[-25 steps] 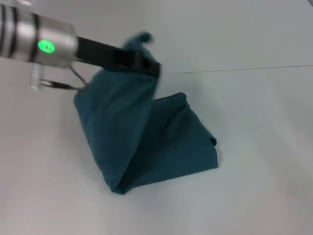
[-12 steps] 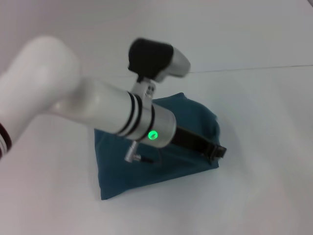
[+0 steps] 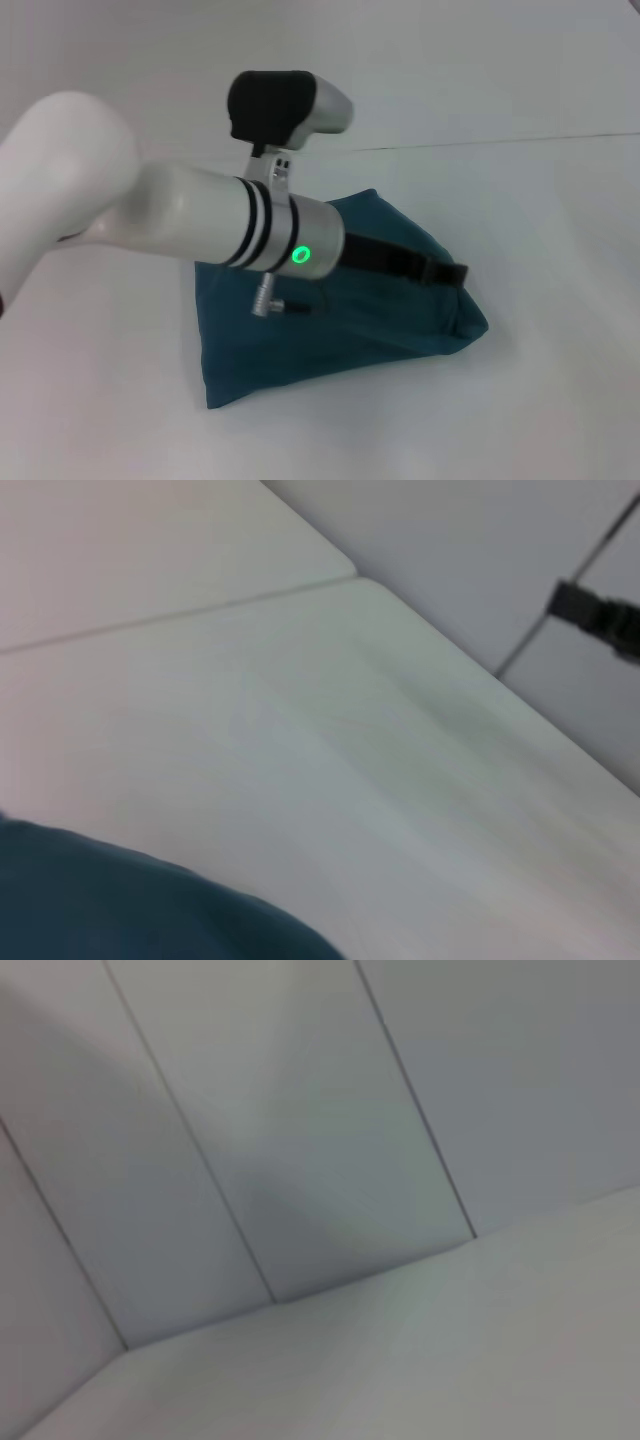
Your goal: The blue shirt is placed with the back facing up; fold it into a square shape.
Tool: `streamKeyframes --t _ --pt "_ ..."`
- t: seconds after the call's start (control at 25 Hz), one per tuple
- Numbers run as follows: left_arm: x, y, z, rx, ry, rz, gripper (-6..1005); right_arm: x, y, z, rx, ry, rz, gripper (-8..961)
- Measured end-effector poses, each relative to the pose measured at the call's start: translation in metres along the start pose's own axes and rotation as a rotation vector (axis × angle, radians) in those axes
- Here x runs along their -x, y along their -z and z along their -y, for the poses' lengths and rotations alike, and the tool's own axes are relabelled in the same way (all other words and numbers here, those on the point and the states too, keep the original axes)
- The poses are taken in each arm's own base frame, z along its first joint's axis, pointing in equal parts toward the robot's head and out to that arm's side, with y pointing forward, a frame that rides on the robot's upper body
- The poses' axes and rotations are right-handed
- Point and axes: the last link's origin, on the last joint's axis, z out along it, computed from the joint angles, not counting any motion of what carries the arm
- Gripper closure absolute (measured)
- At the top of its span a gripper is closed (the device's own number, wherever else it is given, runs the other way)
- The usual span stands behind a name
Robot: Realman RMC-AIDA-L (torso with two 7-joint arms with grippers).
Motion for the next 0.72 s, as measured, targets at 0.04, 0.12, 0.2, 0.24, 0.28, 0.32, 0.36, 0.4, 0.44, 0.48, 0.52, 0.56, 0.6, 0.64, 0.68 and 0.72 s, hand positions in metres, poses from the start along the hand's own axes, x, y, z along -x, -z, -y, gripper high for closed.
streamKeyframes --t 0.04,0.12,0.2,0.24,0.28,0.32,0.36,0.4,0.44,0.48,0.52,0.56,0.6,0.64,0.68,0.72 --pt "-0.001 0.003 0.005 -0.013 0.008 -0.016 469 0.0 -0.001 -0.001 0.008 0.011 -0.011 955" --pt "-0.003 0.01 0.016 -0.031 0.021 -0.051 398 0.001 -0.003 -0.006 0.04 0.035 -0.033 954" --pt "-0.004 0.022 0.028 -0.037 0.043 -0.09 350 0.004 -0.005 -0.012 0.076 0.062 -0.051 954" --pt "-0.004 0.032 0.036 -0.034 0.056 -0.119 326 0.007 -0.006 -0.016 0.099 0.081 -0.066 954" --pt "-0.004 0.041 0.041 -0.024 0.055 -0.14 302 0.009 -0.007 -0.021 0.123 0.102 -0.078 954" --pt "-0.001 0.064 0.05 0.006 0.034 -0.188 279 0.013 -0.008 -0.027 0.154 0.133 -0.104 954" --pt "-0.001 0.064 0.05 0.006 0.034 -0.188 255 0.015 -0.008 -0.032 0.179 0.156 -0.13 954" --pt "0.003 0.078 0.055 0.025 0.025 -0.217 231 0.02 -0.008 -0.038 0.208 0.183 -0.158 954" --pt "0.006 0.087 0.058 0.032 0.021 -0.24 207 0.021 -0.008 -0.043 0.23 0.197 -0.183 954" --pt "0.012 0.098 0.062 0.049 0.019 -0.263 183 0.025 -0.008 -0.049 0.255 0.222 -0.211 954" --pt "0.023 0.112 0.069 0.065 0.025 -0.302 161 0.028 -0.009 -0.057 0.286 0.249 -0.241 954" --pt "0.037 0.127 0.076 0.076 0.027 -0.338 139 0.034 -0.01 -0.074 0.34 0.296 -0.294 954" --pt "0.047 0.136 0.081 0.079 0.024 -0.357 117 0.036 -0.012 -0.086 0.372 0.319 -0.321 954" --pt "0.057 0.141 0.083 0.082 0.017 -0.365 94 0.036 -0.012 -0.086 0.372 0.319 -0.321 954" --pt "0.057 0.141 0.083 0.082 0.017 -0.365 72 0.038 -0.015 -0.098 0.404 0.35 -0.355 954" --pt "0.079 0.153 0.089 0.068 0.008 -0.382 50 0.038 -0.019 -0.111 0.44 0.375 -0.383 954"
